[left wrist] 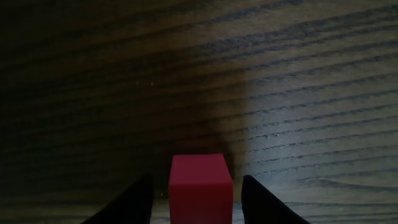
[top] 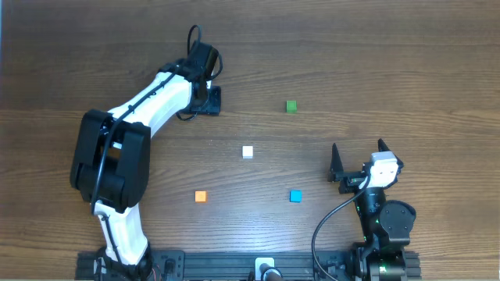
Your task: Stack Cubes
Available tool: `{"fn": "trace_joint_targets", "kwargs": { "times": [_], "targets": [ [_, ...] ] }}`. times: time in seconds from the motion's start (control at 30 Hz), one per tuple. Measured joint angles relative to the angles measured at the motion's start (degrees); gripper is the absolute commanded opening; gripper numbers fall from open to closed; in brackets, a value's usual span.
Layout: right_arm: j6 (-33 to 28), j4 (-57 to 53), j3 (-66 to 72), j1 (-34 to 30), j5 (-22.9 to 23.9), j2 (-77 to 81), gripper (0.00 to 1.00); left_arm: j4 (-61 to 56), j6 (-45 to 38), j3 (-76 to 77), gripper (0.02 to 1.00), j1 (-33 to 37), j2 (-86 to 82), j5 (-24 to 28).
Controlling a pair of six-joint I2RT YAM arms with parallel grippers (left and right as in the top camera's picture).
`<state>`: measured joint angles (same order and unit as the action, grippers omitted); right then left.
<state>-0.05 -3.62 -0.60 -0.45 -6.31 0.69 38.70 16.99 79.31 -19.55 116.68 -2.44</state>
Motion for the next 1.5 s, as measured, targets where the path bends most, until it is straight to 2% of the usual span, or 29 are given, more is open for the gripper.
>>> {"fn": "trace_joint_targets", "kwargs": {
  "times": [0.17, 0.4, 0.6, 0.7, 1.03, 1.23, 1.43, 1.5],
  "targets": [
    [0.0, 0.0, 0.0, 0.0, 0.0, 0.0, 0.991, 0.0, 0.0, 0.0, 0.391, 0.0, 0.0, 0.0],
    [0.0, 0.0, 0.0, 0.0, 0.0, 0.0, 0.993, -0.3, 0.0, 0.0, 0.251, 0.0, 0.2, 0.0],
    [0.0, 0.0, 0.0, 0.0, 0.0, 0.0, 0.991, -0.4, 0.1, 0.0, 0.172, 0.0, 0.2, 0.0],
    [0.0, 0.0, 0.0, 0.0, 0.0, 0.0, 0.993, -0.1, 0.2, 0.0, 0.042, 0.0, 0.2, 0.1],
    [0.0, 0.0, 0.0, 0.0, 0.0, 0.0, 0.993, 12.0, 3.1, 0.2, 0.04, -1.3, -8.9, 2.7],
    [0.0, 0.0, 0.0, 0.0, 0.0, 0.0, 0.993, 15.3, 8.7, 0.2, 0.04, -9.3, -21.9, 1.4],
    [0.0, 0.0, 0.0, 0.0, 0.0, 0.0, 0.991, 14.0, 19.6, -2.3, 0.04, -23.5, -23.8, -3.0],
    [0.0, 0.0, 0.0, 0.0, 0.0, 0.0, 0.991, 13.0, 21.6, -3.2, 0.042, -25.9, -23.4, -3.7]
  ]
}}
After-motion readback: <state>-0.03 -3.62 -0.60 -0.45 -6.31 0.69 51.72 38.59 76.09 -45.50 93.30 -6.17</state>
